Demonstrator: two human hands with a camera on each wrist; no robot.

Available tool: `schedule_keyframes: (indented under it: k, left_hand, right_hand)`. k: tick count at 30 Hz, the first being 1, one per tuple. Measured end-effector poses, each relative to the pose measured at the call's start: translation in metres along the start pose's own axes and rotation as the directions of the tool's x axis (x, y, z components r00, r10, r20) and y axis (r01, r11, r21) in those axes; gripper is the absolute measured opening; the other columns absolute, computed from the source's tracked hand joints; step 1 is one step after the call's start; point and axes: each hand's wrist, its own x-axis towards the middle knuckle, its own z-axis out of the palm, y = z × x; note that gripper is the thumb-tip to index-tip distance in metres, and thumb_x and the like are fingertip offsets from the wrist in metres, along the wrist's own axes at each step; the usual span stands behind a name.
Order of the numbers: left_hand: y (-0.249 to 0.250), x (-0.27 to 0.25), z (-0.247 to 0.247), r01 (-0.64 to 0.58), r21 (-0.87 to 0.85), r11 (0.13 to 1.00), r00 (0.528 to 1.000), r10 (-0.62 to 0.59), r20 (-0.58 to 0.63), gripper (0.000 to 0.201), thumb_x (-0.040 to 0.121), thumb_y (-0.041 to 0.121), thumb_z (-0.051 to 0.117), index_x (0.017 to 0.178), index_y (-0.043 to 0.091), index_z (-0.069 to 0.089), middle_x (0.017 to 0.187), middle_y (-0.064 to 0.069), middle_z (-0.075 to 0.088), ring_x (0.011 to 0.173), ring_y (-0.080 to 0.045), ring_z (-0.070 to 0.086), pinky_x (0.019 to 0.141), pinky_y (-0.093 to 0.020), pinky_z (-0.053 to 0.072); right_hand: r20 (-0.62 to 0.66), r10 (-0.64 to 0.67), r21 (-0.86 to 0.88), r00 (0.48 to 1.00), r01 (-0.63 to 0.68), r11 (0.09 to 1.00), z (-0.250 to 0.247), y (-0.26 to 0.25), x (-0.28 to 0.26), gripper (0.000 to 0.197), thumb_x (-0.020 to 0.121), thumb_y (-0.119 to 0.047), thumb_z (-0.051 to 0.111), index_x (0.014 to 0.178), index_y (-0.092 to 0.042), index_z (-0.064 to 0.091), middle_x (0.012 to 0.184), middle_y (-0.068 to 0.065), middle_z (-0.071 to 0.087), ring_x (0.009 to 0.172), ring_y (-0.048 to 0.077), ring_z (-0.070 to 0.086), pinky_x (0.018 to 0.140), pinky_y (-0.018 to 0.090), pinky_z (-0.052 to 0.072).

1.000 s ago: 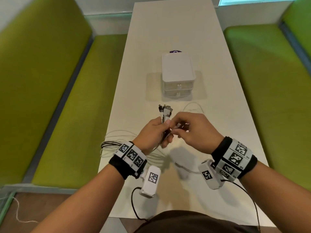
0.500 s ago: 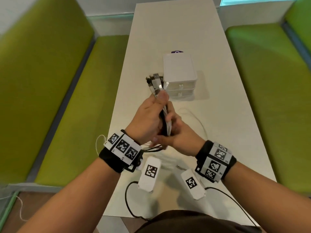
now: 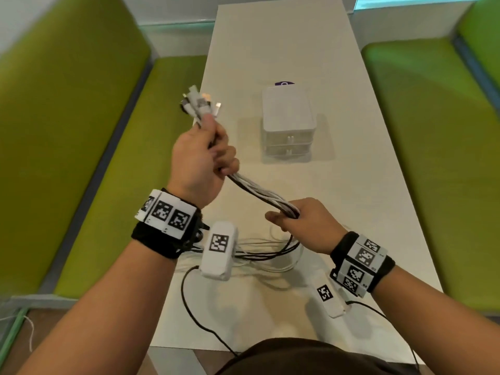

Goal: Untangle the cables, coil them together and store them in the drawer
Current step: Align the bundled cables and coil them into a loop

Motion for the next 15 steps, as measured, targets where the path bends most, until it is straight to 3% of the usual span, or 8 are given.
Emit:
schedule_keyframes:
  k: [2,4,6,7,9,12,13,15]
  left_hand:
    - [0.003,0.001,-0.01,0.045,-0.048,0.998,0.998,-0.047,-0.038,0.041,0.107,0.036,0.038,0.072,0.016,0.045,0.052,0.004,0.022,0.043,-0.012,0.018,0.049,-0.026,0.035]
    - [0.001,0.0,-0.017,0.066,-0.027,0.997,0.995,-0.068,-0.077,0.041,0.106,0.038,0.039,0.071,0.018,0.044,0.054,0.004,0.021,0.044,-0.012,0.017,0.052,-0.031,0.044]
    - [-0.005,0.0,-0.023,0.062,0.024,0.998,0.992,-0.058,-0.112,0.041,0.107,0.04,0.038,0.071,0.019,0.041,0.057,0.003,0.019,0.045,-0.013,0.016,0.048,-0.026,0.034]
    - [-0.007,0.001,-0.026,0.06,0.062,0.996,0.991,-0.052,-0.122,0.041,0.107,0.04,0.038,0.072,0.019,0.039,0.058,0.003,0.019,0.046,-0.012,0.015,0.047,-0.024,0.026]
    - [-0.01,0.003,-0.031,0.077,0.121,0.99,0.99,-0.062,-0.126,0.039,0.106,0.039,0.039,0.073,0.02,0.036,0.058,0.003,0.019,0.046,-0.012,0.016,0.046,-0.024,0.02]
    - [-0.013,0.006,-0.036,0.102,0.16,0.982,0.991,-0.086,-0.102,0.031,0.104,0.027,0.044,0.075,0.02,0.033,0.061,0.003,0.021,0.049,-0.012,0.017,0.046,-0.025,0.023]
    - [-0.015,0.006,-0.036,0.095,0.191,0.977,0.992,-0.078,-0.098,0.029,0.102,0.018,0.045,0.076,0.019,0.032,0.061,0.003,0.023,0.05,-0.012,0.018,0.046,-0.026,0.024]
    - [-0.02,0.007,-0.036,0.081,0.241,0.967,0.992,-0.055,-0.11,0.028,0.099,0.003,0.043,0.079,0.02,0.033,0.061,0.004,0.026,0.05,-0.012,0.02,0.045,-0.025,0.026]
  right_hand:
    - [-0.016,0.008,-0.08,1.0,-0.01,0.997,-0.006,0.004,0.002,0.052,0.089,-0.055,0.068,0.059,-0.013,0.061,0.047,-0.009,0.055,0.045,0.006,0.045,0.052,0.022,0.038]
    - [0.025,0.028,0.013,0.999,-0.028,1.0,-0.014,0.007,0.002,0.048,0.09,-0.047,0.071,0.054,-0.016,0.068,0.054,0.001,0.065,0.048,0.009,0.049,0.054,0.022,0.04]
    - [0.163,0.0,0.228,0.987,-0.037,0.973,-0.018,0.011,0.0,0.044,0.09,-0.028,0.074,0.048,-0.018,0.066,0.063,0.014,0.071,0.055,0.019,0.052,0.057,0.025,0.039]
    - [0.216,-0.007,0.276,0.976,-0.054,0.96,-0.018,0.013,-0.001,0.045,0.089,-0.023,0.073,0.046,-0.018,0.062,0.059,0.014,0.07,0.058,0.025,0.054,0.058,0.028,0.04]
    - [0.209,0.035,0.21,0.977,-0.079,0.975,-0.014,0.014,-0.002,0.043,0.088,-0.022,0.075,0.051,-0.017,0.053,0.052,0.007,0.063,0.057,0.03,0.061,0.059,0.033,0.046]
    - [0.091,0.031,-0.016,0.995,-0.03,0.999,-0.013,0.02,0.001,0.04,0.086,-0.032,0.077,0.063,-0.012,0.05,0.057,-0.002,0.051,0.053,0.016,0.052,0.062,0.032,0.043]
    - [0.078,0.013,-0.02,0.997,-0.012,1.0,-0.016,0.023,0.0,0.038,0.084,-0.034,0.078,0.067,-0.008,0.056,0.06,-0.001,0.054,0.055,0.013,0.05,0.065,0.033,0.041]
    - [0.115,-0.022,0.178,0.993,0.001,0.984,-0.022,0.028,-0.004,0.029,0.079,-0.034,0.078,0.069,-0.008,0.071,0.066,0.014,0.065,0.059,0.016,0.051,0.069,0.033,0.043]
